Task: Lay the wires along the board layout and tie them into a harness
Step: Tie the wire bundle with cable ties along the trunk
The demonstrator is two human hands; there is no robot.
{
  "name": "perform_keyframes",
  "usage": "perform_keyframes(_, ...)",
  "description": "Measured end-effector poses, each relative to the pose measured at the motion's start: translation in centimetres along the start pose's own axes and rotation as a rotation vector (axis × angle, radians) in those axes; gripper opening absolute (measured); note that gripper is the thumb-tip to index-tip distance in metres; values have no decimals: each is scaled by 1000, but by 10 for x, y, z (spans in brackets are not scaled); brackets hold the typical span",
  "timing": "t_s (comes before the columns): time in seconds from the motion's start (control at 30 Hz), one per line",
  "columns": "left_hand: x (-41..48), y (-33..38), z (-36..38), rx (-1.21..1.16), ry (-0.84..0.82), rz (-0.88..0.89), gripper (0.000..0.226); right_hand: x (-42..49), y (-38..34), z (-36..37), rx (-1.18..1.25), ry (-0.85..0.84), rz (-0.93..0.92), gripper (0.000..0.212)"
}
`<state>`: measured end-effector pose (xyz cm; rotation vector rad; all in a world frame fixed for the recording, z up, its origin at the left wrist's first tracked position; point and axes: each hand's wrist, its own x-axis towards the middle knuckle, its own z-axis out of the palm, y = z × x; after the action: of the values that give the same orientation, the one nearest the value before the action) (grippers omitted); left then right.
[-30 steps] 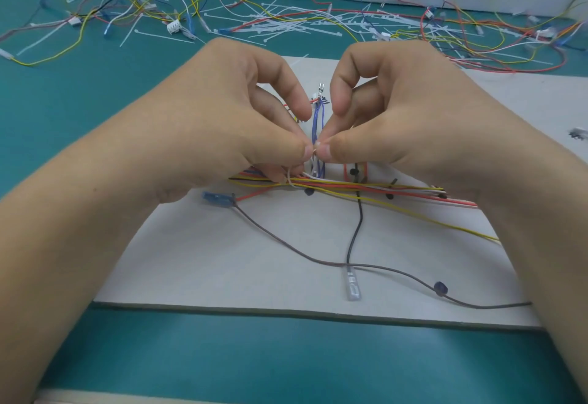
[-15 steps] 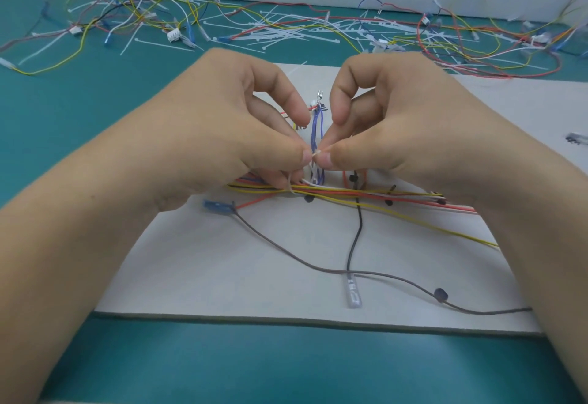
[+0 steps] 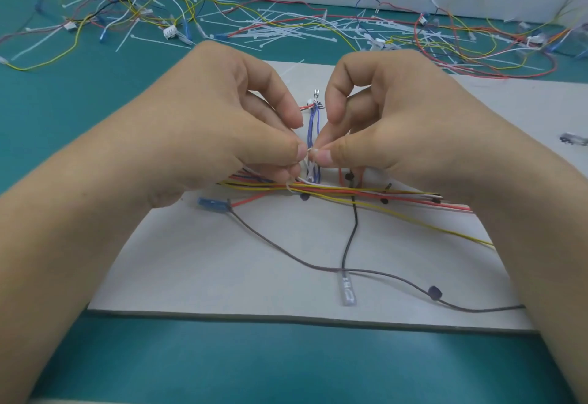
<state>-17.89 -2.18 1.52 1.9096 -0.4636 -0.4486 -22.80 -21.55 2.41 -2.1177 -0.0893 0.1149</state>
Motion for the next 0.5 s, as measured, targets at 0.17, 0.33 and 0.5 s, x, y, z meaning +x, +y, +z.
perform_keyframes(0.17,0,0,1,11,0,8,19,0,0,2,8,7,10,33)
perform_keyframes(0.33,0,0,2,34,-2,15,18,0,0,2,-20,4,3,32)
perform_keyframes(0.5,0,0,1,35,-6,19,17,0,-1,0,-34,11,6,32)
